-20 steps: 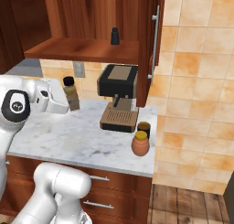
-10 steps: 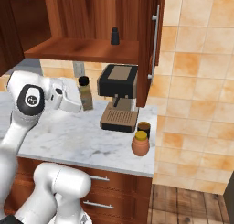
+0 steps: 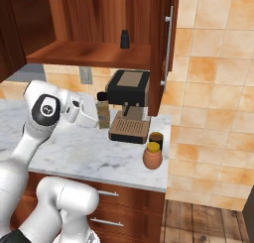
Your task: Pick the cinnamon and honey bottle from the cabinet and place them next to the mug.
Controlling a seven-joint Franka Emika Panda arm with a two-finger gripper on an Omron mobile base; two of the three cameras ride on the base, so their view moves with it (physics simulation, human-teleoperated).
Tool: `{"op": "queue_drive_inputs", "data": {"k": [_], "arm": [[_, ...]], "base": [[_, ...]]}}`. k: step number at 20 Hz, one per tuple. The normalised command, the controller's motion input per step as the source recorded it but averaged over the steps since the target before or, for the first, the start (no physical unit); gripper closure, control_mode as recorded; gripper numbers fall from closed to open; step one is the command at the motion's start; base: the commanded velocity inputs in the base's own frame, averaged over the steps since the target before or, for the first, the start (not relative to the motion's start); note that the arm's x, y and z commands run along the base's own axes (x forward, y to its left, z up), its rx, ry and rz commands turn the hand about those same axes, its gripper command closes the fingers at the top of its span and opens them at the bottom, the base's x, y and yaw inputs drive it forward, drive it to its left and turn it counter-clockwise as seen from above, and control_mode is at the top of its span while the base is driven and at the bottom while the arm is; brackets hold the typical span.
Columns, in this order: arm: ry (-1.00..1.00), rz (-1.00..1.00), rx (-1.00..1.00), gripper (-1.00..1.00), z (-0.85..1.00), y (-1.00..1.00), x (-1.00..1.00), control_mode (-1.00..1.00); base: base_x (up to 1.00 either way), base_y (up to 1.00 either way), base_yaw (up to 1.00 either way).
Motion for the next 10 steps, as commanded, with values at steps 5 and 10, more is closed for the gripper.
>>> {"op": "queue_drive_inputs", "data": {"k": [5, 10], "arm": [[0.13, -0.13, 0.0, 1.0, -0.75, -0.03, 0.0, -1.0], [0.11, -0.14, 0.0, 1.0, -0.77, -0.07, 0.04, -1.0]], "base": [[0.0, 0.0, 0.0], [0.0, 0.0, 0.0]]}}
